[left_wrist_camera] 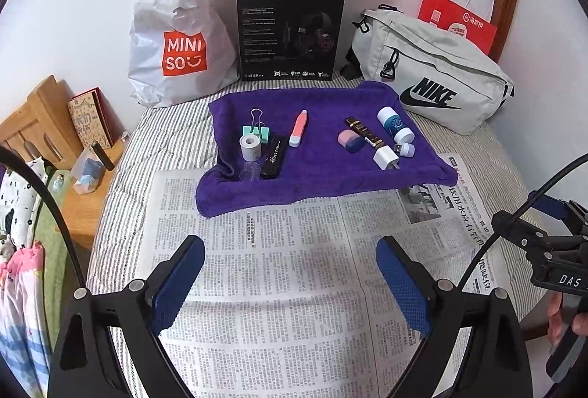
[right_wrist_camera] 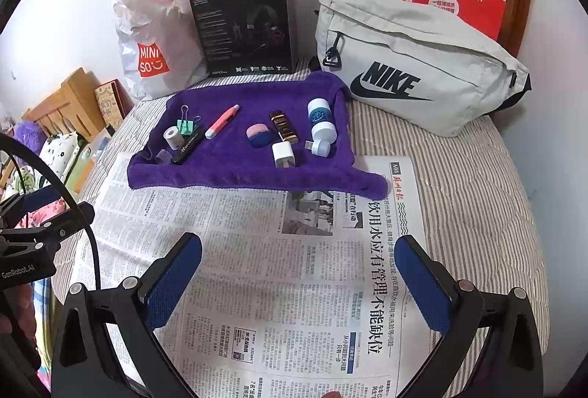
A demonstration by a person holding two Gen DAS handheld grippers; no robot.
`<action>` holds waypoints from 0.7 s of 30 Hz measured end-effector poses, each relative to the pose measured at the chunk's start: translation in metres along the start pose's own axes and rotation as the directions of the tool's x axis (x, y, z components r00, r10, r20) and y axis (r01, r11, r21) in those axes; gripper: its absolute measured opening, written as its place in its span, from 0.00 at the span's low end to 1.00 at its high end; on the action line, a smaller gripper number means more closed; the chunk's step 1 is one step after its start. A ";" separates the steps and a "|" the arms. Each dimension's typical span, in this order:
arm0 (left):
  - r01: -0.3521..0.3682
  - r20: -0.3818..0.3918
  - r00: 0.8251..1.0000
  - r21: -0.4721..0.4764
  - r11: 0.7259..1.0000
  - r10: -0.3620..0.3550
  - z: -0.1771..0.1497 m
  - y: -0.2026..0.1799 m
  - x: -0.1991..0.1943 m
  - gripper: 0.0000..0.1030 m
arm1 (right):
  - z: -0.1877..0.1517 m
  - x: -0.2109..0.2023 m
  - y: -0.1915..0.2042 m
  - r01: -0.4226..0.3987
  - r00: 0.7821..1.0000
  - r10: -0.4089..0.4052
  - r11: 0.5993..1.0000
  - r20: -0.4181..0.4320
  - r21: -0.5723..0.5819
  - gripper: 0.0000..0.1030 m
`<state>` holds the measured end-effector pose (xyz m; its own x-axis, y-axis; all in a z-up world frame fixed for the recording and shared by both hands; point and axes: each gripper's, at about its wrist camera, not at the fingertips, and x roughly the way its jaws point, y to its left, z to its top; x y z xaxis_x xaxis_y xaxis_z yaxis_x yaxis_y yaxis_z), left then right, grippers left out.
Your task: Organize rigid objects
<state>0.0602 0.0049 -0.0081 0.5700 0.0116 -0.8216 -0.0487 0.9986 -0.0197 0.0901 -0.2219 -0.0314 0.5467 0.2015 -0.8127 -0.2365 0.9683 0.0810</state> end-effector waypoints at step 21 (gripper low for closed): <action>-0.017 -0.003 1.000 0.009 1.000 0.017 0.000 0.001 0.000 0.92 | -0.001 0.004 0.000 -0.001 1.000 0.001 1.000 -0.009 0.000 1.00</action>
<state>0.0606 0.0059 -0.0080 0.5662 0.0287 -0.8238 -0.0511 0.9987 -0.0004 0.0909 -0.2211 -0.0350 0.5390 0.2012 -0.8179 -0.2373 0.9680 0.0818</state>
